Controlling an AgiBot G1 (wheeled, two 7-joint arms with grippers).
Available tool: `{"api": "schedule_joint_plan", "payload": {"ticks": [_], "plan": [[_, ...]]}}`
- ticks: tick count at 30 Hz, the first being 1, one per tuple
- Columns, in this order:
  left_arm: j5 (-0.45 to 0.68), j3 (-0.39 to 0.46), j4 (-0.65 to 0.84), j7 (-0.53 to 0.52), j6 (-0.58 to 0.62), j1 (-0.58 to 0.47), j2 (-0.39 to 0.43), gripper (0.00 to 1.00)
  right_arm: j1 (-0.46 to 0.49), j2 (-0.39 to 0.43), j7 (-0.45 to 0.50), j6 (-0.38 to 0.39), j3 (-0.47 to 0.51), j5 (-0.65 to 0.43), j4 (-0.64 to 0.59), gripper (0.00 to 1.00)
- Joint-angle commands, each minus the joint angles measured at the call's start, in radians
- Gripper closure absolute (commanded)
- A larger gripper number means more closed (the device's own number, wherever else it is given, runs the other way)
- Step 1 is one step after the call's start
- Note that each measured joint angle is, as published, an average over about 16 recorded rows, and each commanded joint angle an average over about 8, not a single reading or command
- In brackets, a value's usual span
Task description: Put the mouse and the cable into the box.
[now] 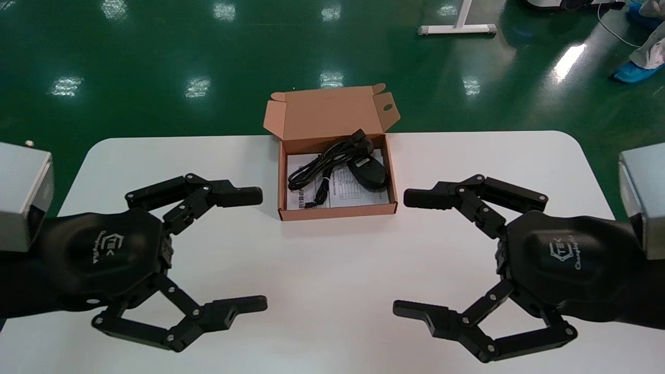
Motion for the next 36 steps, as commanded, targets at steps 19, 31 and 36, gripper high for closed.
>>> {"api": "schedule_joint_plan", "payload": {"ticks": [19, 31, 36], "plan": [[0.000, 0.000, 0.000, 0.000, 0.000, 0.000, 0.000, 0.00, 0.000, 0.000, 0.000, 0.000, 0.000, 0.000, 0.000, 0.00], [0.000, 0.000, 0.000, 0.000, 0.000, 0.000, 0.000, 0.00, 0.000, 0.000, 0.000, 0.000, 0.000, 0.000, 0.000, 0.00], [0.000, 0.000, 0.000, 0.000, 0.000, 0.000, 0.000, 0.00, 0.000, 0.000, 0.000, 0.000, 0.000, 0.000, 0.000, 0.00]]}}
